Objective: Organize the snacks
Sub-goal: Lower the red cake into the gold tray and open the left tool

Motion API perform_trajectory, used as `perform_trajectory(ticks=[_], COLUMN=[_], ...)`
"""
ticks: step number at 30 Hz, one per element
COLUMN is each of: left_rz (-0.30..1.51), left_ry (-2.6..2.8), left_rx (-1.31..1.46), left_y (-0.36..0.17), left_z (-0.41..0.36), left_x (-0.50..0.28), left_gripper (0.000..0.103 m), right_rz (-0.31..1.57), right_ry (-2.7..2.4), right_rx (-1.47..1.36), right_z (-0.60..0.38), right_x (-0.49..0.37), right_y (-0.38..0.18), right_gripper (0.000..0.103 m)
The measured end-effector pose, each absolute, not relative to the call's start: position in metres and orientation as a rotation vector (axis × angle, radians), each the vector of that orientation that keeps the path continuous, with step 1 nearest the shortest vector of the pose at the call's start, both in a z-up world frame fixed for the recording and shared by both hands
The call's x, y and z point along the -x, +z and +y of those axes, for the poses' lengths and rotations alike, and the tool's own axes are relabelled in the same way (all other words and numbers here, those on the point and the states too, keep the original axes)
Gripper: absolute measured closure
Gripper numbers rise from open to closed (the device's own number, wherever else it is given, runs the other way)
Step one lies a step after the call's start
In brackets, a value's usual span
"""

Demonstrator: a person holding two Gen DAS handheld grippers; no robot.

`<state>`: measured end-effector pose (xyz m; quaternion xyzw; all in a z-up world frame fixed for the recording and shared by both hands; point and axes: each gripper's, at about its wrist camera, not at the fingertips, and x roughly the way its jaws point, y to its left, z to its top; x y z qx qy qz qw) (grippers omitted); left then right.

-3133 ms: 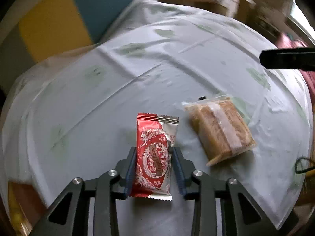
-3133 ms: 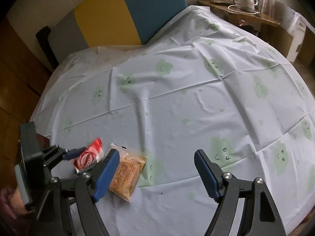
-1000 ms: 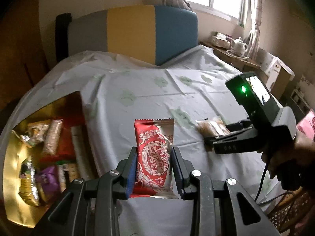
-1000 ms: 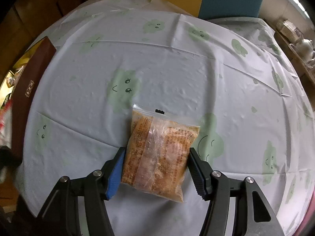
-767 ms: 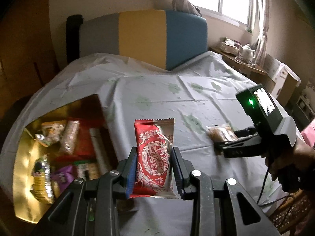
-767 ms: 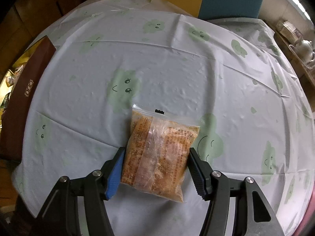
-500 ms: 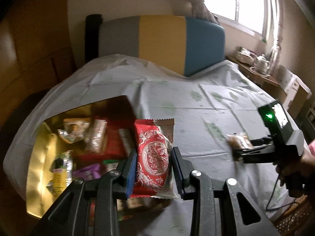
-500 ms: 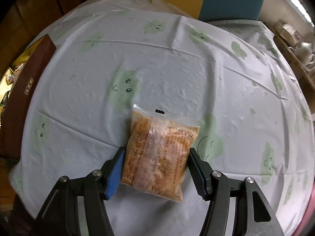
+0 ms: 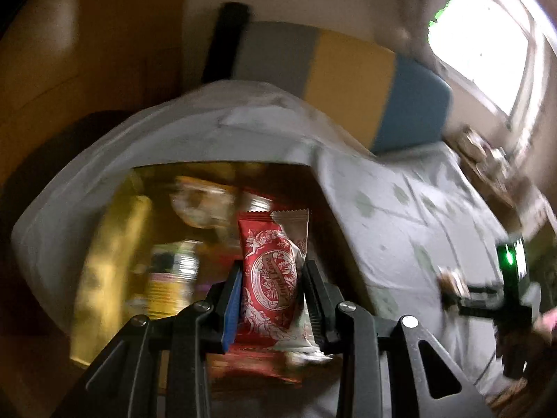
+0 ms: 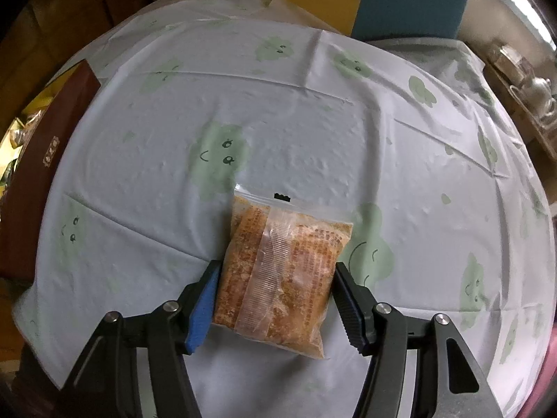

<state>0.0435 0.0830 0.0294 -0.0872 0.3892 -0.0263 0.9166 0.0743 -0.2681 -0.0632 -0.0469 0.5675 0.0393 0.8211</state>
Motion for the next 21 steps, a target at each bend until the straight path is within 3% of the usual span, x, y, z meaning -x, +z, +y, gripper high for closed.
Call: perform_trajectory(ticks=[8,21], left_rz=[0.821,0.957], left_ry=[0.151,-0.003], left_rx=[0.33,0.36], left_y=[0.02,-0.014], left_z=[0.17,0.115], left_x=[-0.028,-0.068], left_gripper=[0.069,0.065], right_rz=[1.208,1.202], right_ry=[0.083,0.08], right_rx=[0.131,0.149], right_z=[-0.264,-0.259], right_x=[-0.075,-0.072], right_y=[-0.063,-0.063], right_gripper=[0.041,0.041])
